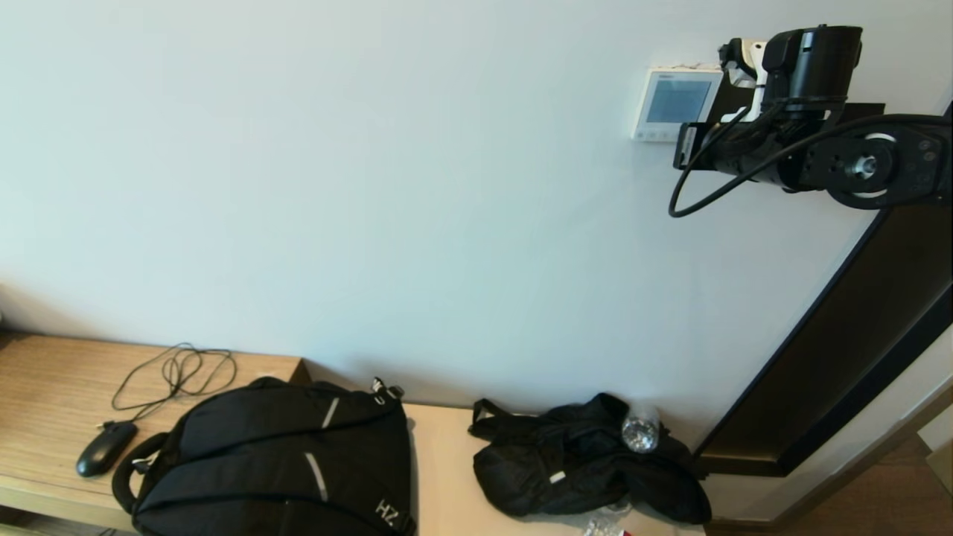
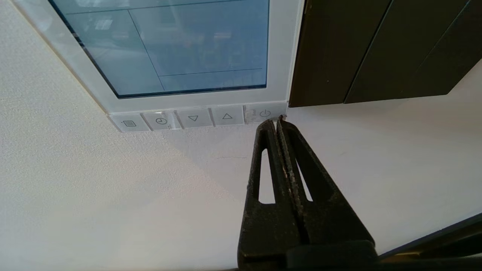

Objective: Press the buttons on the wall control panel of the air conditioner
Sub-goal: Turn on the central air conditioner

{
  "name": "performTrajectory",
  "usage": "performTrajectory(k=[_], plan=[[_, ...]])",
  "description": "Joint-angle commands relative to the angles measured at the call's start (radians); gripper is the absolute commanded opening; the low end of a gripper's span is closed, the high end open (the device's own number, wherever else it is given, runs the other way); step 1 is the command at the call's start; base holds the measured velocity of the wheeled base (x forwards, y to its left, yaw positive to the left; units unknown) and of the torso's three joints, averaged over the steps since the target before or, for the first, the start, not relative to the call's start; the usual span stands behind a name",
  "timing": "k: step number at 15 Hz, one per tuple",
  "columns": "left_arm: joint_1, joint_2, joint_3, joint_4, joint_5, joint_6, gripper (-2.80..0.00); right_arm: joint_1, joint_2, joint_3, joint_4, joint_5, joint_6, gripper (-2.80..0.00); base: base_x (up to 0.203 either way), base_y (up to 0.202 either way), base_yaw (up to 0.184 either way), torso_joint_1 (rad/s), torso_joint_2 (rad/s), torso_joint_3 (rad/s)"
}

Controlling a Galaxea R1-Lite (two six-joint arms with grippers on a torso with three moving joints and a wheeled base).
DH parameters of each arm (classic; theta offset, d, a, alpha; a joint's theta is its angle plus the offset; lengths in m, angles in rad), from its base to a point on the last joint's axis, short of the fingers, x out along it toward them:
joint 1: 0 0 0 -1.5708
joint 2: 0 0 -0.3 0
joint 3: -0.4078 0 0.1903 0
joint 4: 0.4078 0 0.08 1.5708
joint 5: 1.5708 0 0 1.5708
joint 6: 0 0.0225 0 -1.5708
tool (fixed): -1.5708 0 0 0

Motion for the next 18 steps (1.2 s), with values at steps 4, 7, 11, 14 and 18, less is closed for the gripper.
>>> performTrajectory(k=[4,7,11,14,18], plan=[[0.000,0.000,0.000,0.000,0.001,-0.001,-2.80,0.066,-0.052,0.022,0.001,-0.008,0.002,-2.80,0.000,0.000,0.000,0.000,0.00,0.000],[0.000,0.000,0.000,0.000,0.001,-0.001,-2.80,0.114,-0.072,0.024,0.007,-0.028,-0.005,-2.80,0.000,0.000,0.000,0.000,0.00,0.000],[0.001,0.000,0.000,0.000,0.000,-0.001,-2.80,0.116,-0.047,0.023,0.006,-0.046,-0.008,-2.80,0.000,0.000,0.000,0.000,0.00,0.000],[0.000,0.000,0.000,0.002,0.000,-0.001,-2.80,0.106,-0.035,0.017,0.006,-0.046,-0.008,-2.80,0.000,0.000,0.000,0.000,0.00,0.000],[0.000,0.000,0.000,0.000,0.001,-0.001,-2.80,0.107,-0.043,0.017,0.006,-0.047,-0.008,-2.80,0.000,0.000,0.000,0.000,0.00,0.000]])
